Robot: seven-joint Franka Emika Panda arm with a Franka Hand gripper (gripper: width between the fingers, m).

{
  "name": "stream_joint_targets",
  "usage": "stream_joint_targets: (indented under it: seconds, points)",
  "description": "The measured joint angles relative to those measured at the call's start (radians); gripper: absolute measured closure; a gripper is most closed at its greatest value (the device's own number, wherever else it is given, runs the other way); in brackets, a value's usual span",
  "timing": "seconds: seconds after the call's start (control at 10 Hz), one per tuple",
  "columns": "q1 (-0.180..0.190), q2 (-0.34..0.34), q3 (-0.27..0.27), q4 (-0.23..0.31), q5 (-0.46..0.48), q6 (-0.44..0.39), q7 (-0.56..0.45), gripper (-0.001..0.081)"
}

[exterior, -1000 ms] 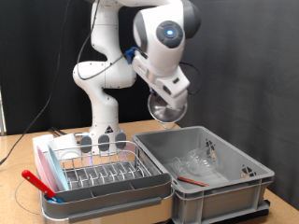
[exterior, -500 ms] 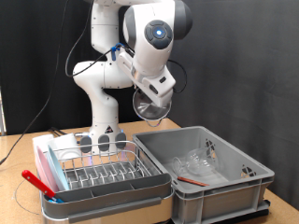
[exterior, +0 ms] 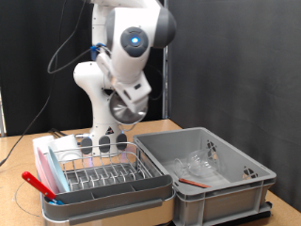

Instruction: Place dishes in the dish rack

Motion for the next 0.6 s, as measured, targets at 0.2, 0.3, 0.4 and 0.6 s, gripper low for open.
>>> stream_joint_targets:
  seconds: [0.2, 0.3, 0.4, 0.6]
  points:
    - [-0.028, 0.007, -0.031, -0.008, -0.079, 0.014, -0.062, 0.0772]
    - [-0.031, 0.012, -0.040, -0.018, -0.119, 0.042, -0.117, 0.0772]
    - [-0.031, 0.024, -0.040, -0.026, -0.147, 0.067, -0.170, 0.0772]
    - [-0.024, 0.054, -0.032, -0.041, -0.179, 0.097, -0.288, 0.0772]
